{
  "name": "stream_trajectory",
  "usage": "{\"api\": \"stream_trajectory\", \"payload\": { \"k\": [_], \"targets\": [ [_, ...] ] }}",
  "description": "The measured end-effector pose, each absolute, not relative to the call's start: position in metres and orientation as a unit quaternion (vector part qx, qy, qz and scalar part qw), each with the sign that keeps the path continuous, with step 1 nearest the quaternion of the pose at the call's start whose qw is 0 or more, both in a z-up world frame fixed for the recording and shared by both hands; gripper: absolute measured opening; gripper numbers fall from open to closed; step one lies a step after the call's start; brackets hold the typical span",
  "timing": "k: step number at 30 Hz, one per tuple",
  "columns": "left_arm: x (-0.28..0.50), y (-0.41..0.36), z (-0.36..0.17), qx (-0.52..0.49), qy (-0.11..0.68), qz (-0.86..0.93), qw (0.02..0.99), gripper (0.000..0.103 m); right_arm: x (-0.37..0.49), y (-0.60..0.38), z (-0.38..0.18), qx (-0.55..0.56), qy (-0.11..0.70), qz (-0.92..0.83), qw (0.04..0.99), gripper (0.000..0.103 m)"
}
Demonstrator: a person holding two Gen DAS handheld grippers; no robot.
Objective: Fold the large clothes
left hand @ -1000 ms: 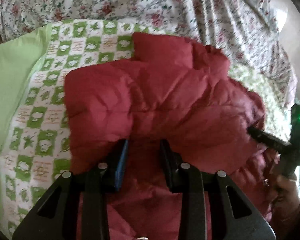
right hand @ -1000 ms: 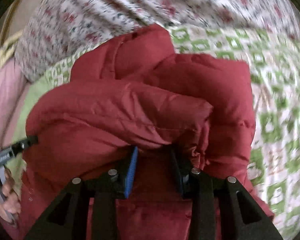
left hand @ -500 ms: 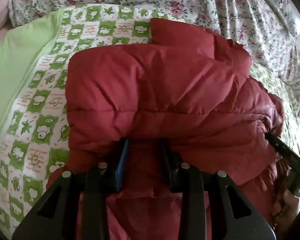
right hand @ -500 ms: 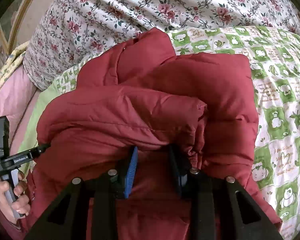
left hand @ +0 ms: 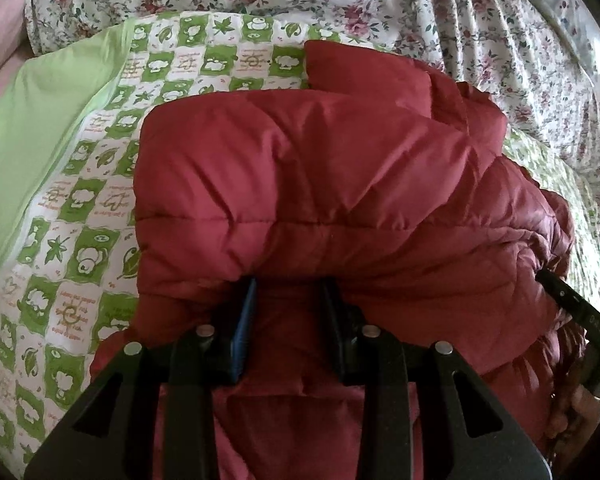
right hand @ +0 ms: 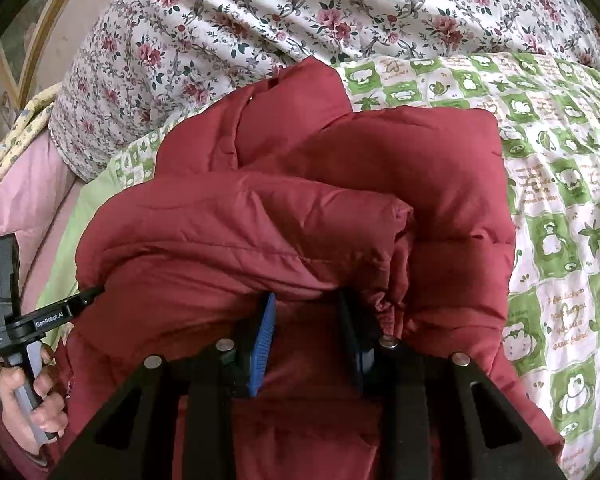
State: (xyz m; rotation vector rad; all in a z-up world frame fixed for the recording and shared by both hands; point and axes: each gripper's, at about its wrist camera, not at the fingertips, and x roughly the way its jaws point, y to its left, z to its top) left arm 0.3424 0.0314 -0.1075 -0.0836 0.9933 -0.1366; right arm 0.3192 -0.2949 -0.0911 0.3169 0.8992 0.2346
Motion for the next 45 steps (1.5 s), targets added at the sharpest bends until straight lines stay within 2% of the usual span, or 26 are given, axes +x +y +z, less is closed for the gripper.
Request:
{"api": "stream_trajectory", "payload": {
  "k": [6, 8, 10, 16, 20, 28, 32, 38, 41, 45],
  "targets": [
    [0.333, 0.041, -0.093, -0.044, 0.478, -0.098, 0.872, 0.030, 0.299, -0.297, -0.067, 0.148, 0.446, 0.104, 0.877, 0.039],
    [0.322, 0.047, -0.085, -0.055, 0.472, -0.111, 0.873, 0.031, 0.282, -0.297, -0.053, 0.140, 0.442, 0.100, 0.880, 0.054],
    [0.307, 0.057, -0.077, -0.073, 0.467, -0.124, 0.872, 0.031, 0.261, -0.297, -0.042, 0.136, 0.441, 0.108, 0.881, 0.057],
    [0.264, 0.077, -0.063, -0.109, 0.465, -0.133, 0.868, 0.031, 0.209, -0.301, -0.022, 0.139, 0.444, 0.112, 0.878, 0.059],
    [0.234, 0.083, -0.060, -0.110, 0.480, -0.134, 0.860, 0.031, 0.177, -0.309, -0.015, 0.156, 0.446, 0.117, 0.873, 0.068],
    [0.164, 0.109, -0.059, -0.118, 0.496, -0.126, 0.851, 0.035, 0.116, -0.326, -0.001, 0.175, 0.444, 0.109, 0.872, 0.070],
    [0.135, 0.124, -0.063, -0.125, 0.503, -0.118, 0.847, 0.036, 0.092, -0.334, -0.002, 0.174, 0.455, 0.092, 0.868, 0.075],
    [0.108, 0.144, -0.070, -0.133, 0.512, -0.112, 0.841, 0.045, 0.060, -0.348, -0.009, 0.184, 0.470, 0.068, 0.861, 0.083],
    [0.102, 0.153, -0.075, -0.135, 0.518, -0.105, 0.838, 0.049, 0.047, -0.356, -0.015, 0.190, 0.479, 0.044, 0.856, 0.084],
    [0.099, 0.160, -0.082, -0.141, 0.529, -0.105, 0.830, 0.049, 0.043, -0.360, -0.026, 0.197, 0.498, 0.032, 0.844, 0.084]
  ]
}}
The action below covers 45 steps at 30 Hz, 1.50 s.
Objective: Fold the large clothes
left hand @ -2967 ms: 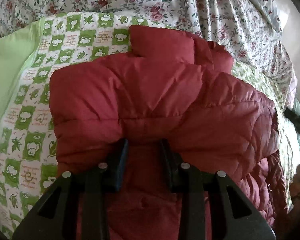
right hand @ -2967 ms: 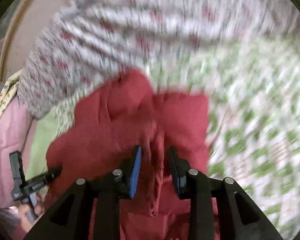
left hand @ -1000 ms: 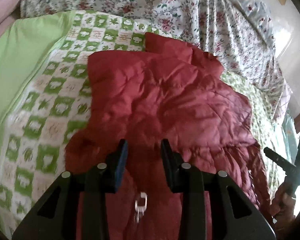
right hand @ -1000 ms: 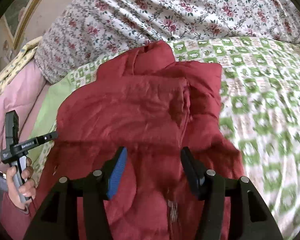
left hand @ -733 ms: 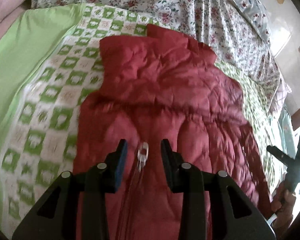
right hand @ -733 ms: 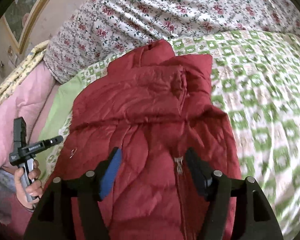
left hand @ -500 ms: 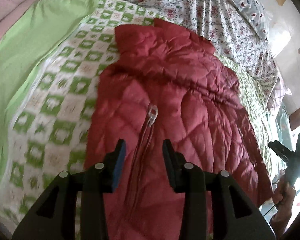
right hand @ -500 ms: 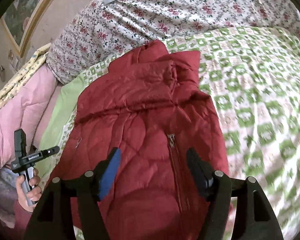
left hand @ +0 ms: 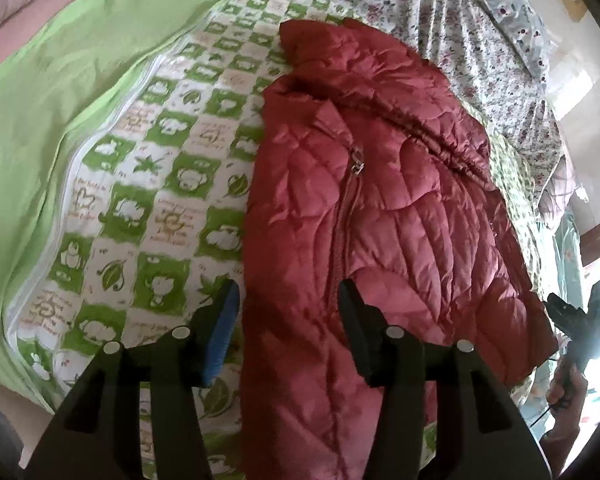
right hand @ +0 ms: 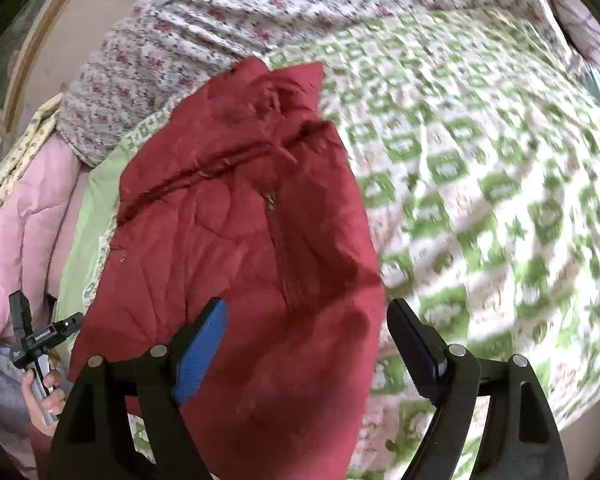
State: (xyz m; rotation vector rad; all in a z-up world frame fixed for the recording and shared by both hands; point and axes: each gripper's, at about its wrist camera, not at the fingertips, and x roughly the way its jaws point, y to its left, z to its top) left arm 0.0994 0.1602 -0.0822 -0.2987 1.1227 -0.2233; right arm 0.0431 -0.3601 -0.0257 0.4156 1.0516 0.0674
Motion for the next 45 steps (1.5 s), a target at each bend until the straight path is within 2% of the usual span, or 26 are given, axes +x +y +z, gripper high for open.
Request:
{"api": "stream_trajectory", "payload": {
  "k": [4, 8, 12, 14, 17, 19, 20, 23, 29, 31, 35, 36, 41, 45],
  "targets": [
    [0.098, 0.159, -0.089, -0.142, 0.544, -0.114, 0.819, 0.050, 0.044, -0.352, -0.036, 0.191, 0.525, 0.037, 0.829, 0.084],
    [0.095, 0.156, -0.097, -0.128, 0.558, -0.124, 0.811, 0.057, 0.039, -0.343, -0.047, 0.176, 0.552, 0.053, 0.813, 0.084],
    [0.090, 0.154, -0.106, -0.122, 0.574, -0.140, 0.798, 0.059, 0.030, -0.348, -0.053, 0.197, 0.560, 0.078, 0.801, 0.081],
    [0.086, 0.155, -0.107, -0.121, 0.577, -0.148, 0.794, 0.060, 0.025, -0.352, -0.054, 0.208, 0.560, 0.091, 0.797, 0.065],
    [0.081, 0.157, -0.107, -0.130, 0.580, -0.165, 0.787, 0.061, 0.019, -0.352, -0.052, 0.204, 0.559, 0.103, 0.797, 0.053],
    [0.076, 0.155, -0.107, -0.133, 0.582, -0.180, 0.782, 0.061, 0.016, -0.351, -0.050, 0.205, 0.557, 0.112, 0.797, 0.053],
    [0.073, 0.153, -0.107, -0.131, 0.582, -0.186, 0.781, 0.061, 0.016, -0.351, -0.051, 0.207, 0.558, 0.114, 0.796, 0.056],
    [0.069, 0.148, -0.107, -0.125, 0.582, -0.198, 0.779, 0.065, 0.018, -0.353, -0.055, 0.221, 0.561, 0.116, 0.790, 0.058],
    [0.062, 0.137, -0.105, -0.098, 0.572, -0.205, 0.788, 0.066, 0.013, -0.356, -0.058, 0.232, 0.554, 0.126, 0.789, 0.057],
    [0.060, 0.133, -0.104, -0.085, 0.565, -0.206, 0.794, 0.059, 0.011, -0.356, -0.056, 0.234, 0.546, 0.133, 0.794, 0.053],
    [0.056, 0.134, -0.095, -0.095, 0.549, -0.221, 0.800, 0.027, 0.008, -0.355, -0.049, 0.251, 0.524, 0.156, 0.799, 0.038],
    [0.055, 0.134, -0.091, -0.098, 0.543, -0.225, 0.803, 0.023, 0.008, -0.355, -0.046, 0.256, 0.516, 0.163, 0.801, 0.036],
    [0.048, 0.127, -0.058, -0.095, 0.488, -0.238, 0.835, 0.019, 0.007, -0.353, -0.029, 0.272, 0.475, 0.184, 0.816, 0.029],
    [0.049, 0.129, -0.038, -0.103, 0.457, -0.241, 0.850, 0.019, 0.010, -0.354, -0.018, 0.282, 0.449, 0.195, 0.825, 0.027]
  ]
}}
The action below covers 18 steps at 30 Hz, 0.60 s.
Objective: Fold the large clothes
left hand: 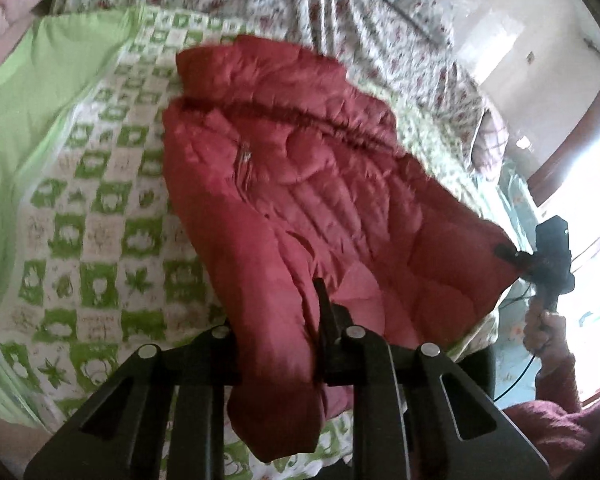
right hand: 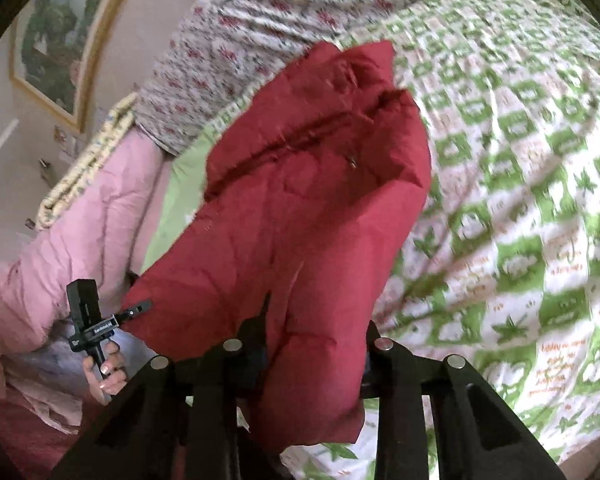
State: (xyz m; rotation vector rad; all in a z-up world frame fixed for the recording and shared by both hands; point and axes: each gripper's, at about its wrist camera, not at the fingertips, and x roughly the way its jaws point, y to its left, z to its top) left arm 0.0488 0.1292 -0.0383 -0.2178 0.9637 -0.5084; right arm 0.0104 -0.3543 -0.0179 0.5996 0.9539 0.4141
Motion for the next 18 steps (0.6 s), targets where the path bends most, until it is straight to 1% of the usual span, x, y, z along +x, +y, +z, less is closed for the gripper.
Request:
{"api": "stream_trajectory", "payload": {
  "k": [12, 18],
  "targets": [
    [0.058, 0.147, -0.004, -0.147, 0.409, -0.233, 0.870, 0.018, 0.012, -0.364, 0.015, 0.304, 0.396, 0.216, 0.839, 0.026],
    [0.090, 0.144, 0.023, -0.160, 0.377, -0.239, 0.880, 0.018, 0.041, -0.372, 0.036, 0.317, 0.355, 0.223, 0.851, 0.026]
  ]
}}
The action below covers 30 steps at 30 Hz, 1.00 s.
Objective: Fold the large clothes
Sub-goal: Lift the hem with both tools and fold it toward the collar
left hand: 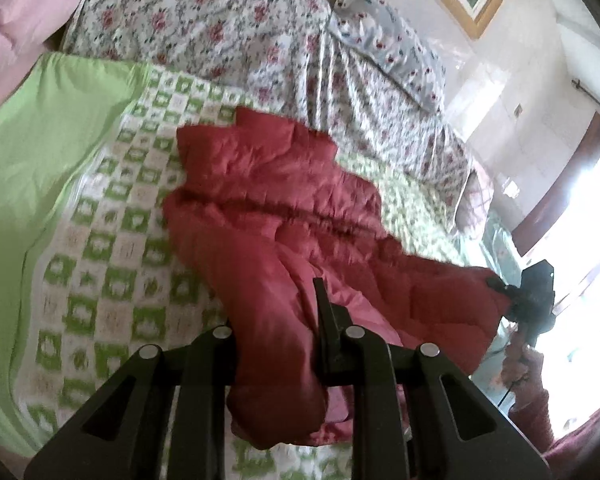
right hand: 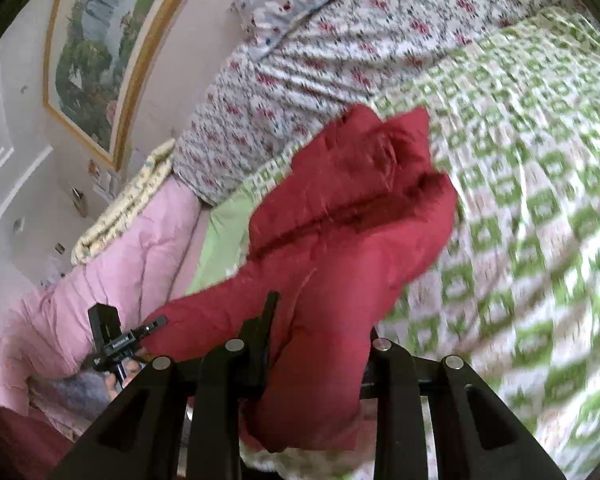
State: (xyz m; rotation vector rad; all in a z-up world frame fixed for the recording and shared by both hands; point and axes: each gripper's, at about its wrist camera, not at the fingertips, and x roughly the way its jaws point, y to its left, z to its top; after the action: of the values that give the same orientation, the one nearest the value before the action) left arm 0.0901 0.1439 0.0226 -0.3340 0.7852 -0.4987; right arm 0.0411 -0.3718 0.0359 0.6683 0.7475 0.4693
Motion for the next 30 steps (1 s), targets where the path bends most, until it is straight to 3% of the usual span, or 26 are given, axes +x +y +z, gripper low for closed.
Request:
{"api": "stream_trajectory", "payload": {
  "k": [14, 30],
  "targets": [
    [0.205, 0.122, 0.061, -0.160, 0.348, -0.195, 0.903, 0.019, 0.160, -0.374, 0.077, 0.310, 0.304, 0.187, 0.881, 0.026],
    [0.367, 0.110, 0.024, -0.175, 0.391, -0.143, 0.892, 0.021, 0.306, -0.393, 0.027, 0.359, 0.321, 0.121, 0.868, 0.030]
  ]
}}
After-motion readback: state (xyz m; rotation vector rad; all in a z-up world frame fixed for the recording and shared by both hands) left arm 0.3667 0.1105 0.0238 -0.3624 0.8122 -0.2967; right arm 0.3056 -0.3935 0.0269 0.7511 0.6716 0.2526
